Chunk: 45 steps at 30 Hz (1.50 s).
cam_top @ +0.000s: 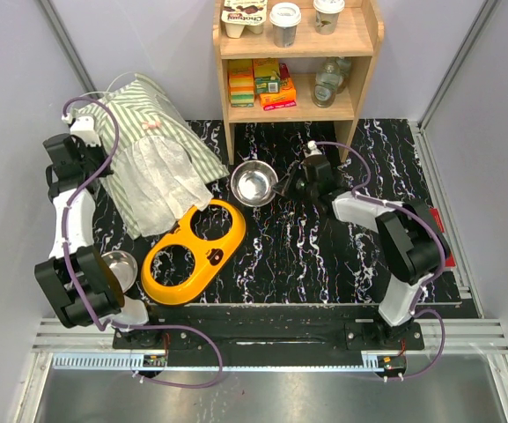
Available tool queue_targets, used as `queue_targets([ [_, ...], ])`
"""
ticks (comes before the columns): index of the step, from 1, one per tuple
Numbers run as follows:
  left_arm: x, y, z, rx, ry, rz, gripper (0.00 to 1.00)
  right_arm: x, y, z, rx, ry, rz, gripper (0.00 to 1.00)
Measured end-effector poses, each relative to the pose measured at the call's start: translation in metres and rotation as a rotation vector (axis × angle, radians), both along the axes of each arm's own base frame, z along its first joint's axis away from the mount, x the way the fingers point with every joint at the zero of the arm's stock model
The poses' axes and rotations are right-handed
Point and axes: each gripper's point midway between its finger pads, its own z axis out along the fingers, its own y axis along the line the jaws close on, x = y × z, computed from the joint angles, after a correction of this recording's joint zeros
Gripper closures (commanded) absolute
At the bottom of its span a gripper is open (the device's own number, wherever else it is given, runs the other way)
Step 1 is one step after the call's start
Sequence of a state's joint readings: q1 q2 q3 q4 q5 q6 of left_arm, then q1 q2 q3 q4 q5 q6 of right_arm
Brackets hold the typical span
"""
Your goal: Set up the pet tent
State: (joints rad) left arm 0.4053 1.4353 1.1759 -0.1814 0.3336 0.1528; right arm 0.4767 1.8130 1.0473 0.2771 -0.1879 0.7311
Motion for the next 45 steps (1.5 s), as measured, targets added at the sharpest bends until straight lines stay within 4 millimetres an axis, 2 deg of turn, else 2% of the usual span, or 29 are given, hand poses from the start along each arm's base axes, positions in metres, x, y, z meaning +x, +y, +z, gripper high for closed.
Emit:
queue_targets([
  [1,0.0,0.0,0.001,0.004,-0.003,-0.004,0.59,-0.002,-0.002,0.002,-0.014,-0.008,0.004,1.0],
  [3,-0.001,-0.001,0.001,0.011,0.001,-0.013,0.41,-0.004,-0.005,0.008,-0.037,-0.025,0.016,1.0],
  [6,-0.005,-0.003,0.0,0.003,0.014,-0.015,0.25,-0.011,-0.008,0.015,-0.074,-0.048,0.053,1.0],
  [9,-0.015,-0.007,0.005,-0.003,0.024,-0.015,0.15,-0.021,-0.007,0.021,-0.107,-0.055,0.107,1.0],
  [13,-0.033,-0.015,0.024,0.005,0.011,-0.016,0.09,-0.038,0.012,0.03,-0.165,-0.074,0.213,1.0],
  [16,-0.047,-0.02,0.045,0.029,-0.014,-0.024,0.08,-0.061,0.046,0.043,-0.2,-0.092,0.347,1.0],
  [19,-0.06,-0.028,0.06,0.056,-0.032,-0.048,0.07,-0.076,0.081,0.052,-0.225,-0.122,0.45,1.0],
  [22,-0.075,-0.038,0.069,0.075,-0.042,-0.083,0.07,-0.085,0.104,0.047,-0.257,-0.118,0.52,1.0],
  [25,-0.086,-0.045,0.074,0.094,-0.048,-0.11,0.07,-0.084,0.117,0.027,-0.306,-0.082,0.56,1.0],
  [29,-0.097,-0.05,0.063,0.099,-0.013,-0.131,0.07,-0.083,0.116,-0.007,-0.365,-0.01,0.578,1.0],
  [31,-0.1,-0.051,0.052,0.096,0.02,-0.14,0.07,-0.082,0.117,-0.015,-0.373,0.01,0.583,1.0],
  [37,-0.122,-0.052,0.005,0.126,0.178,-0.188,0.08,-0.074,0.125,-0.019,-0.375,0.016,0.587,1.0],
  [42,-0.143,-0.05,-0.035,0.166,0.307,-0.216,0.08,-0.063,0.121,-0.022,-0.425,-0.001,0.549,1.0],
  [45,-0.153,-0.051,-0.048,0.168,0.354,-0.229,0.08,-0.056,0.121,-0.027,-0.465,-0.01,0.547,1.0],
])
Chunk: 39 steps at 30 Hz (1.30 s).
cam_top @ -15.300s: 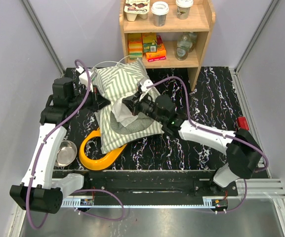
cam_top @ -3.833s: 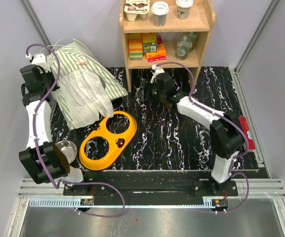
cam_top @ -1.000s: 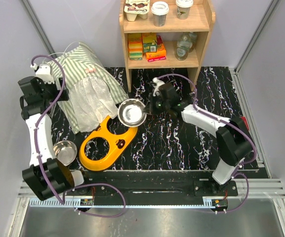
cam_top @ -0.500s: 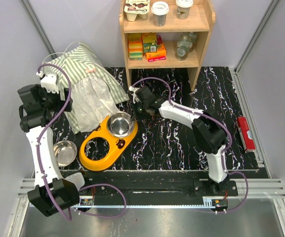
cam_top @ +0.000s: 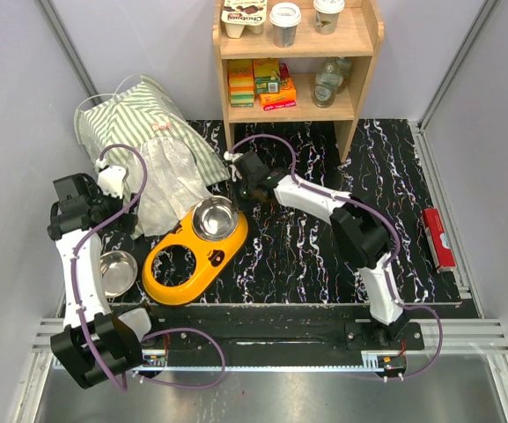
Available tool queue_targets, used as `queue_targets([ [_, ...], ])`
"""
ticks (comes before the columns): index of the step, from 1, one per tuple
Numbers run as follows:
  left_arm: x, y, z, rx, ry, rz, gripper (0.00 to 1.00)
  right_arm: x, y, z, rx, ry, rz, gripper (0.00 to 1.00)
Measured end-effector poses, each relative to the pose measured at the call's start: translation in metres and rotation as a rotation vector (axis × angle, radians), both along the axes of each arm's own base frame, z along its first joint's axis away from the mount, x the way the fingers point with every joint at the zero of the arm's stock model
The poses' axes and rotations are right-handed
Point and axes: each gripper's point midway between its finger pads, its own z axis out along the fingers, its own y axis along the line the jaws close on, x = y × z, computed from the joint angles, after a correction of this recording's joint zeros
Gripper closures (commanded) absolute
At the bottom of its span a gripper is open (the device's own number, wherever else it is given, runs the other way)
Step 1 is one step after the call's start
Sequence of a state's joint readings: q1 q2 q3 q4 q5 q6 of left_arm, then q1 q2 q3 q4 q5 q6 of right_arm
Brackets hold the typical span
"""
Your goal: Set up the pet tent
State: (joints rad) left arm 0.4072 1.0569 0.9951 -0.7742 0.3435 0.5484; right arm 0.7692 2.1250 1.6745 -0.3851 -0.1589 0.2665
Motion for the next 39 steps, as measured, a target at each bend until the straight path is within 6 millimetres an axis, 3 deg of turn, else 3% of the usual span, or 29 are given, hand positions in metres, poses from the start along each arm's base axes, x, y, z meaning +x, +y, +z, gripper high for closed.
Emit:
queue_targets([
  [7,-0.001,0.0,0.002,0.018,-0.009,-0.011,0.08,-0.008,-0.004,-0.013,-0.047,-0.007,0.029,1.0],
  [9,-0.002,0.002,0.002,0.03,-0.008,-0.015,0.08,-0.016,-0.012,-0.013,-0.052,-0.01,0.027,1.0],
  [14,-0.006,0.002,-0.004,0.051,0.006,-0.031,0.07,-0.06,-0.059,-0.014,-0.106,0.021,0.033,1.0],
  [20,-0.015,0.006,-0.022,0.087,0.068,-0.056,0.07,-0.085,-0.082,-0.015,-0.128,0.045,0.039,1.0],
  [21,-0.017,0.01,-0.028,0.105,0.09,-0.059,0.07,-0.085,-0.082,-0.015,-0.127,0.044,0.039,0.97],
  [24,-0.027,0.021,-0.051,0.15,0.18,-0.051,0.07,-0.084,-0.081,-0.015,-0.13,0.044,0.041,0.66],
  [26,-0.036,0.03,-0.065,0.17,0.24,-0.035,0.07,-0.082,-0.08,-0.013,-0.131,0.039,0.042,0.55],
  [30,-0.055,0.052,-0.084,0.234,0.327,0.017,0.06,-0.082,-0.084,-0.012,-0.159,0.023,0.05,0.04],
  [33,-0.065,0.069,-0.093,0.27,0.361,0.061,0.06,-0.083,-0.087,0.003,-0.164,-0.019,0.052,0.01],
  [39,-0.085,0.11,-0.118,0.261,0.436,0.177,0.07,-0.074,-0.089,0.08,-0.068,-0.219,0.025,0.01],
])
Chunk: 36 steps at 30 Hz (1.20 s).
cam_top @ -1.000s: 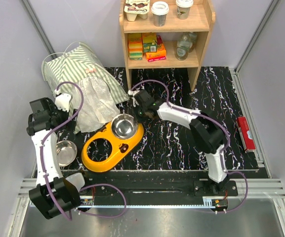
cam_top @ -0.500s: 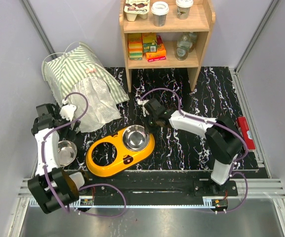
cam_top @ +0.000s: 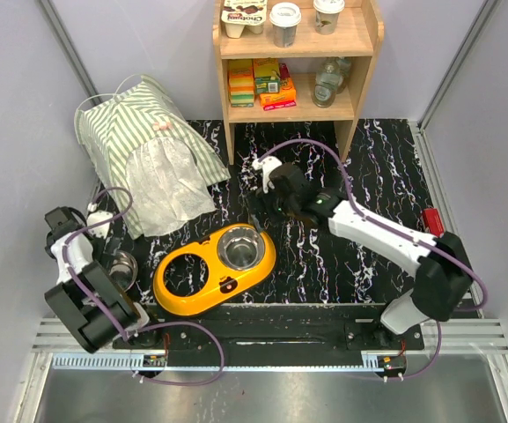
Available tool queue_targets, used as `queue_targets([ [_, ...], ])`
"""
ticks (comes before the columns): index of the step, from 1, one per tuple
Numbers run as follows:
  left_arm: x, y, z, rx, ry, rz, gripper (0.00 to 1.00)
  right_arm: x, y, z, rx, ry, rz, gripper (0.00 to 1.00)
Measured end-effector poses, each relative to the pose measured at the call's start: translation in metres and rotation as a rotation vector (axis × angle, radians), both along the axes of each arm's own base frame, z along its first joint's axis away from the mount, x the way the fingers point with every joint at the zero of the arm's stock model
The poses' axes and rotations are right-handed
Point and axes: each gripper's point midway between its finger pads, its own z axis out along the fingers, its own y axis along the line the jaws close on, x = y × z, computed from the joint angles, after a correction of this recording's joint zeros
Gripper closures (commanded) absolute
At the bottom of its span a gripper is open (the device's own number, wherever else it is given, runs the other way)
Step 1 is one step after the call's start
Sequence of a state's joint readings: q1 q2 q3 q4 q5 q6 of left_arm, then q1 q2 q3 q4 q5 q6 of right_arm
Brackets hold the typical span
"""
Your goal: Set up the pet tent
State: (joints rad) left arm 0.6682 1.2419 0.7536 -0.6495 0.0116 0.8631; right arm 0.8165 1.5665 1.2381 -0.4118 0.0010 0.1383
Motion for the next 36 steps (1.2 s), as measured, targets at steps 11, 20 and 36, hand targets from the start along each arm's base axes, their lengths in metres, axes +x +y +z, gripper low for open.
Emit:
queue_targets([
  [11,-0.013,0.018,-0.039,-0.096,0.045,0.08,1.0,0.006,-0.013,0.027,0.025,-0.113,-0.036,0.01],
  [20,0.003,-0.008,0.013,-0.197,-0.115,0.076,1.0,0.004,-0.018,0.023,0.014,-0.113,-0.046,0.01],
  [36,0.02,-0.248,0.082,-0.395,-0.161,-0.744,1.0,-0.002,-0.035,0.021,0.0,-0.136,-0.077,0.01],
])
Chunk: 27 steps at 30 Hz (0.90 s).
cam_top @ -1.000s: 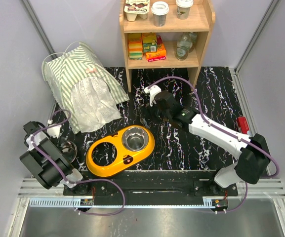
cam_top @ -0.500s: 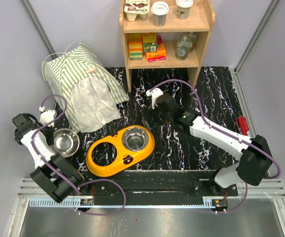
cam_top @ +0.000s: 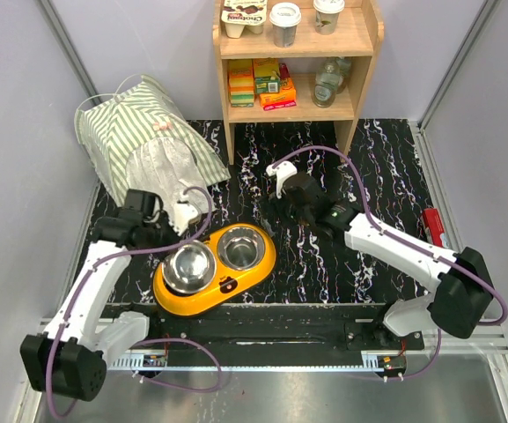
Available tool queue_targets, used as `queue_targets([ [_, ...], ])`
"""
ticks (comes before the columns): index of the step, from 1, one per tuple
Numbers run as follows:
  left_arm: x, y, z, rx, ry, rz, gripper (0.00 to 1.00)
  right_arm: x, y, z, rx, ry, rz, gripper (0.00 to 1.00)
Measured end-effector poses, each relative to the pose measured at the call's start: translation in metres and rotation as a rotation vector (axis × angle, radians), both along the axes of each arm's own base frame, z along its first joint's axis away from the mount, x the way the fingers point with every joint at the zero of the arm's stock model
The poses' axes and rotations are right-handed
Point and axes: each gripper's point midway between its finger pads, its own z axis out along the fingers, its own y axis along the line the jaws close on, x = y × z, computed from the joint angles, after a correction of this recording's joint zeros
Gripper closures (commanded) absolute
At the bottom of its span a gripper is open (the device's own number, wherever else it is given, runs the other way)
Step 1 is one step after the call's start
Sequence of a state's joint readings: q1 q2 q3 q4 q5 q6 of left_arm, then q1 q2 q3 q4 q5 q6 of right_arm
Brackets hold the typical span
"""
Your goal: Set up the pet tent
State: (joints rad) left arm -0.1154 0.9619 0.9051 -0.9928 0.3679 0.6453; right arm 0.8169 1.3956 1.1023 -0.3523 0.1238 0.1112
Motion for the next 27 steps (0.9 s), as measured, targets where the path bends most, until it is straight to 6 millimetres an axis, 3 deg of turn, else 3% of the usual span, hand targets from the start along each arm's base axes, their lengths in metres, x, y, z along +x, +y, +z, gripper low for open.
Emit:
queue_targets([
  [4,-0.016,0.0,-0.034,0.097,0.108,-0.014,1.0,-0.003,-0.003,-0.003,-0.002,0.003,-0.001,0.01],
  [10,-0.01,0.008,-0.052,0.159,0.116,0.007,1.0,-0.004,-0.004,-0.001,0.002,-0.001,-0.001,0.01],
  [11,-0.009,0.009,-0.054,0.166,0.117,0.01,0.93,-0.004,-0.004,0.0,0.003,-0.003,-0.001,0.0],
  [12,-0.008,0.01,-0.056,0.175,0.119,0.01,0.68,-0.004,-0.004,0.0,0.005,-0.004,-0.001,0.01],
  [14,-0.008,0.013,-0.06,0.191,0.122,0.013,0.01,-0.003,-0.004,0.002,0.009,-0.009,-0.001,0.01],
  [20,0.002,0.022,-0.054,0.239,0.072,0.053,0.01,0.0,-0.007,0.004,0.003,-0.023,-0.021,0.01],
  [23,0.019,0.023,-0.029,0.22,-0.046,0.111,0.01,0.003,-0.011,0.005,-0.008,-0.037,-0.044,0.01],
  [27,0.051,0.03,0.018,0.18,-0.278,0.247,0.01,0.01,-0.02,0.007,-0.016,-0.055,-0.084,0.01],
])
